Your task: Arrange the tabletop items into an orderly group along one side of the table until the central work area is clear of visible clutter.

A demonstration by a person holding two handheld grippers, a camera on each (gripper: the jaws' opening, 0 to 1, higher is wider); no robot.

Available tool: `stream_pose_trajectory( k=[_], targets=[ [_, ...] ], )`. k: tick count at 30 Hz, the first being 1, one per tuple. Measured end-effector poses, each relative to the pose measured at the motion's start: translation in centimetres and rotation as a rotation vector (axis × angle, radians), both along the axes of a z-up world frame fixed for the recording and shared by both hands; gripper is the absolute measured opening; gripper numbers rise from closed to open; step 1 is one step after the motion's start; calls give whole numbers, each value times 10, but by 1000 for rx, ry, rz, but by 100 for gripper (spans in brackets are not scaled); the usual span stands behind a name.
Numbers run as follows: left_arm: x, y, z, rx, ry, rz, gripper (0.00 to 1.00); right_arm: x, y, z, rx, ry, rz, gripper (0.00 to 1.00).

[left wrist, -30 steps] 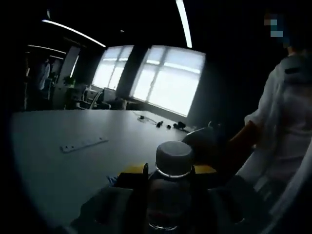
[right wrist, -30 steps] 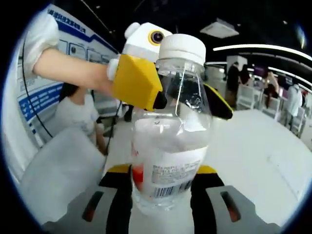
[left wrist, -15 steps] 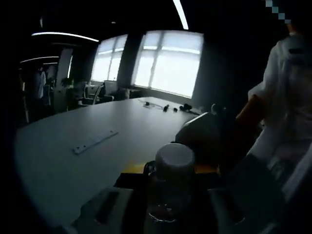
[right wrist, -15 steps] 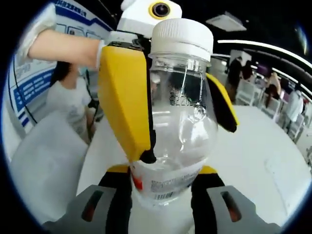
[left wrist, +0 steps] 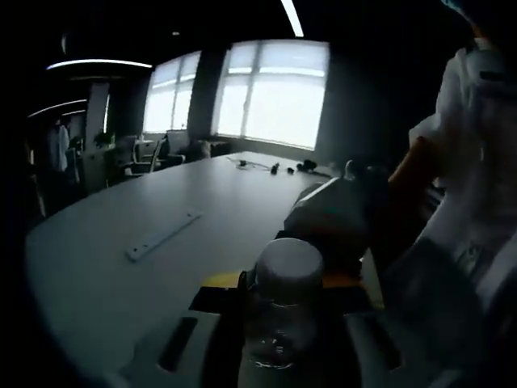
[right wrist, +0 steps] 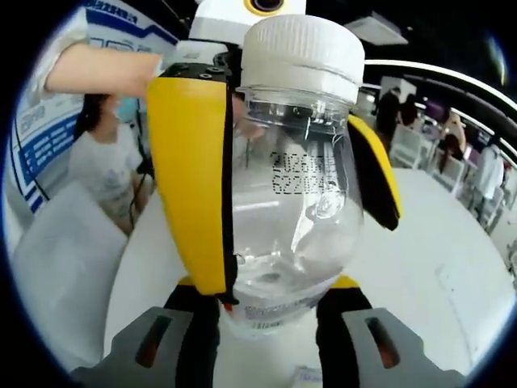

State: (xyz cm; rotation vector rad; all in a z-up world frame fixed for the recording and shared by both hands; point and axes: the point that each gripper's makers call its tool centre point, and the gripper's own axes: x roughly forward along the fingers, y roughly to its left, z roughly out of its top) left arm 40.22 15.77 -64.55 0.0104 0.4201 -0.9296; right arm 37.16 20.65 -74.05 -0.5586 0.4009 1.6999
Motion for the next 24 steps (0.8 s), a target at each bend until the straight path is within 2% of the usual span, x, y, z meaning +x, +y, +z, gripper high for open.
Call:
stream_pose_trajectory(
  k=[7, 12, 17, 19, 24],
  targets=[
    [12, 4, -8, 46, -5, -43, 29, 14, 7, -7, -5, -3, -14, 42],
    [19, 5, -22, 118, 4, -89, 29, 22, 12, -20, -36, -2, -27, 42],
    [26, 10, -31, 123, 14, -91, 29, 28, 15, -28, -47, -4, -51, 42],
    [28, 12, -33, 127, 8, -88, 29, 34, 18, -30, -51, -23, -67, 42],
    [36, 18, -36, 127, -9, -77, 29, 41, 22, -32, -44, -24, -92, 42]
  ],
)
